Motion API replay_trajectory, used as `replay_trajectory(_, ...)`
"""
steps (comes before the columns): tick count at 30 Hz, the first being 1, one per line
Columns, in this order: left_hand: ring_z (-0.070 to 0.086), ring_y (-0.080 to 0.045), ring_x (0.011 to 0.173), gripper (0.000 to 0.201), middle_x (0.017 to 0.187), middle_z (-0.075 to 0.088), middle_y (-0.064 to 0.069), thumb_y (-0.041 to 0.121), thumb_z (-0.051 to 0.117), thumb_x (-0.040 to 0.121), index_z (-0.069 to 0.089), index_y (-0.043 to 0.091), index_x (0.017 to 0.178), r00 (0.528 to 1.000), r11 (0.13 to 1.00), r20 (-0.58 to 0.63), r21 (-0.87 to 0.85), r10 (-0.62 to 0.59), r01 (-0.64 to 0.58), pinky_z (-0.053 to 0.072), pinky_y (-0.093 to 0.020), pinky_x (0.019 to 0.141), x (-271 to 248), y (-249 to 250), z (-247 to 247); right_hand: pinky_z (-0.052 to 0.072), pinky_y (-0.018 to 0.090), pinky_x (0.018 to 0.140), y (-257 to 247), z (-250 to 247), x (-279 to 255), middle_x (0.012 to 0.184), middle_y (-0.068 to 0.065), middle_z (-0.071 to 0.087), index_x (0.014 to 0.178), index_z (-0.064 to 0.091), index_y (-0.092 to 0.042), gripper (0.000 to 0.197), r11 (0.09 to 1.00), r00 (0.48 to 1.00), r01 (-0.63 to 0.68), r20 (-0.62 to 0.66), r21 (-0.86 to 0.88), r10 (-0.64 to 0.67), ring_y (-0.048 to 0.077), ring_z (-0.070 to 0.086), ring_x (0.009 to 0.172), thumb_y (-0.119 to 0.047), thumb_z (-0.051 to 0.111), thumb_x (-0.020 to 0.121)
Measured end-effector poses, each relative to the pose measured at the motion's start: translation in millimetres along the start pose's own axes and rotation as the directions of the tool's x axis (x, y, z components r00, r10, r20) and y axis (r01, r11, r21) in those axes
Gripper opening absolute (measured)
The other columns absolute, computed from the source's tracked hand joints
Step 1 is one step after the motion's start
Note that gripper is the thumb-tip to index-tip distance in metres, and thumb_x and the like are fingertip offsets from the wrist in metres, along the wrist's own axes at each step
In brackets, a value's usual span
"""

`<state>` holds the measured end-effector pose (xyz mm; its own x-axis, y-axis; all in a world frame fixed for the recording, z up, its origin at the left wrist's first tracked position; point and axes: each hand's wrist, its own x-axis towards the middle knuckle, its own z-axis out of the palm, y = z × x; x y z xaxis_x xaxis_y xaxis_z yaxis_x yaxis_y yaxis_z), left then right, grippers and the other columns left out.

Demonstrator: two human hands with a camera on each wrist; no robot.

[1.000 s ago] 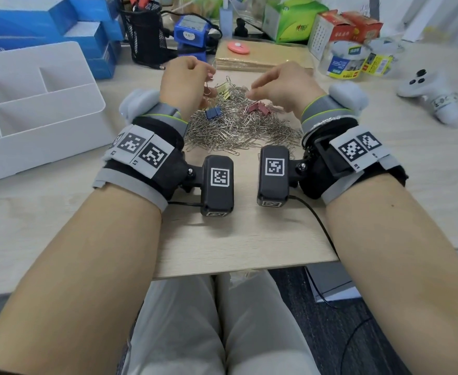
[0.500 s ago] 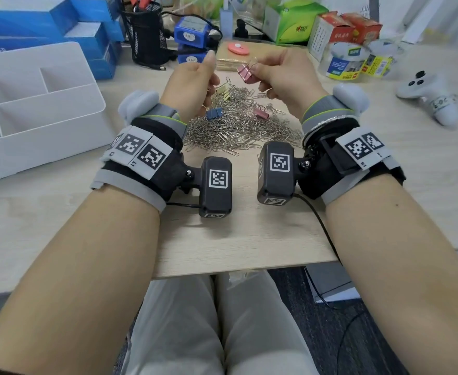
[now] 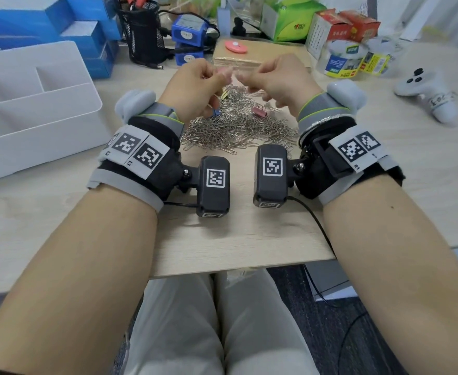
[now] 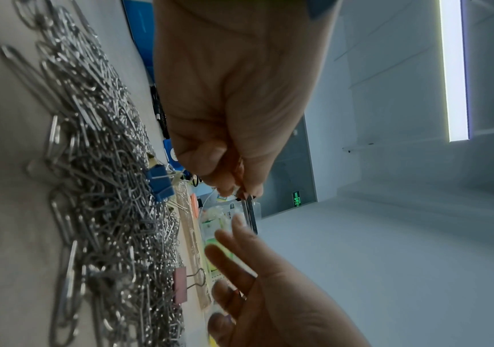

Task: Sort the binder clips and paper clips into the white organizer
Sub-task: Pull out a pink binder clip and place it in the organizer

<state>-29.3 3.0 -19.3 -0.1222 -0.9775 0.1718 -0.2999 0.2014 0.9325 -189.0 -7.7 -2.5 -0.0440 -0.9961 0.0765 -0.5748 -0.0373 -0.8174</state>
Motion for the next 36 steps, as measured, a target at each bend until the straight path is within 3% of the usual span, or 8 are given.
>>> replay_trajectory(5, 0.050, -0.001, 0.035, 0.030, 0.092, 0.066, 0.001, 0.022, 0.053, 0.094, 0.036, 0.019, 0.070, 0.998, 0.997, -0.057, -0.073, -0.024, 0.020, 0.036, -0.017, 0.035, -0.7, 3.5, 1.8, 0.039, 0.023, 0.054, 8.9, -2.6, 2.9, 0.088, 0.008, 0.064, 0.106, 0.070, -0.002, 0.045, 0.936, 0.967, -0.133, 0.165, -0.326, 0.195, 0.016, 0.049, 0.065, -0.033, 0.078, 0.075)
replay_trajectory(8, 0.049, -0.001, 0.033, 0.033, 0.089, 0.069, -0.001, 0.018, 0.057, 0.090, 0.034, 0.019, 0.066, 0.993, 0.997, -0.116, -0.078, -0.018, 0.009, 0.034, -0.016, 0.034, -2.8, 6.2, 1.4, 0.041, 0.023, 0.053, 9.2, -3.1, 1.9, 0.084, 0.008, 0.065, 0.105, 0.072, -0.002, 0.032, 0.927, 0.974, -0.118, 0.137, -0.357, 0.177, 0.016, 0.055, 0.067, -0.024, 0.071, 0.082)
replay_trajectory(12, 0.054, -0.002, 0.038, 0.026, 0.082, 0.067, 0.001, 0.017, 0.054, 0.090, 0.036, 0.020, 0.071, 0.993, 0.992, -0.091, -0.112, -0.076, 0.066, 0.029, -0.013, 0.033, -4.5, 5.9, -1.1, 0.037, 0.012, 0.037, 9.3, -2.9, 2.8, 0.064, 0.000, 0.060, 0.093, 0.071, -0.006, 0.010, 0.996, 0.998, -0.059, 0.014, -0.071, 0.060, -0.002, 0.052, 0.037, -0.012, 0.067, 0.086)
replay_trajectory(17, 0.047, -0.006, 0.036, 0.008, 0.079, 0.064, -0.003, 0.014, 0.043, 0.092, 0.042, 0.021, 0.088, 0.984, 0.979, 0.006, -0.100, -0.179, 0.178, 0.026, -0.011, 0.033, -5.0, 5.9, 1.0, 0.038, 0.016, 0.040, 5.7, 2.3, 8.9, 0.074, 0.007, 0.066, 0.089, 0.065, -0.011, 0.014, 0.982, 1.000, 0.017, -0.024, 0.188, -0.013, -0.001, 0.055, 0.045, -0.004, 0.053, 0.092)
replay_trajectory(19, 0.044, -0.006, 0.037, 0.014, 0.077, 0.059, -0.002, 0.013, 0.038, 0.093, 0.050, 0.020, 0.094, 0.984, 0.980, 0.029, -0.088, -0.174, 0.176, 0.024, -0.011, 0.034, -5.4, 6.4, 0.5, 0.037, 0.016, 0.039, 6.3, 3.1, 11.1, 0.072, 0.006, 0.064, 0.082, 0.061, -0.015, 0.020, 0.979, 1.000, 0.013, -0.031, 0.203, -0.007, -0.002, 0.054, 0.042, -0.002, 0.050, 0.093)
replay_trajectory(22, 0.040, -0.007, 0.038, 0.026, 0.073, 0.053, -0.002, 0.013, 0.035, 0.090, 0.059, 0.016, 0.080, 0.983, 0.979, 0.060, -0.095, -0.174, 0.180, 0.022, -0.009, 0.036, -4.0, 7.8, -1.2, 0.037, 0.015, 0.040, 7.0, 3.4, 11.4, 0.070, 0.004, 0.062, 0.074, 0.057, -0.019, 0.027, 0.973, 1.000, 0.014, -0.020, 0.230, -0.010, -0.003, 0.053, 0.040, -0.002, 0.048, 0.093)
replay_trajectory(30, 0.044, -0.006, 0.039, 0.042, 0.069, 0.062, -0.002, 0.042, 0.049, 0.095, 0.042, 0.018, 0.061, 0.991, 0.991, -0.043, -0.052, -0.125, 0.122, 0.026, -0.009, 0.032, -3.4, 5.1, -2.5, 0.043, 0.014, 0.042, 2.7, 5.9, 6.2, 0.070, 0.004, 0.063, 0.075, 0.058, -0.016, 0.024, 0.950, 0.996, 0.073, 0.022, 0.303, -0.083, 0.000, 0.062, 0.045, 0.001, 0.052, 0.091)
replay_trajectory(36, 0.045, -0.003, 0.041, 0.023, 0.071, 0.060, 0.003, 0.040, 0.050, 0.095, 0.058, 0.019, 0.097, 0.996, 0.997, -0.033, -0.018, -0.078, 0.077, 0.030, -0.011, 0.033, -1.2, -1.0, -4.7, 0.052, 0.017, 0.047, -1.0, 5.2, 1.6, 0.069, 0.008, 0.063, 0.075, 0.057, -0.010, 0.018, 0.920, 0.993, 0.103, 0.017, 0.377, -0.118, 0.003, 0.064, 0.046, 0.004, 0.062, 0.085)
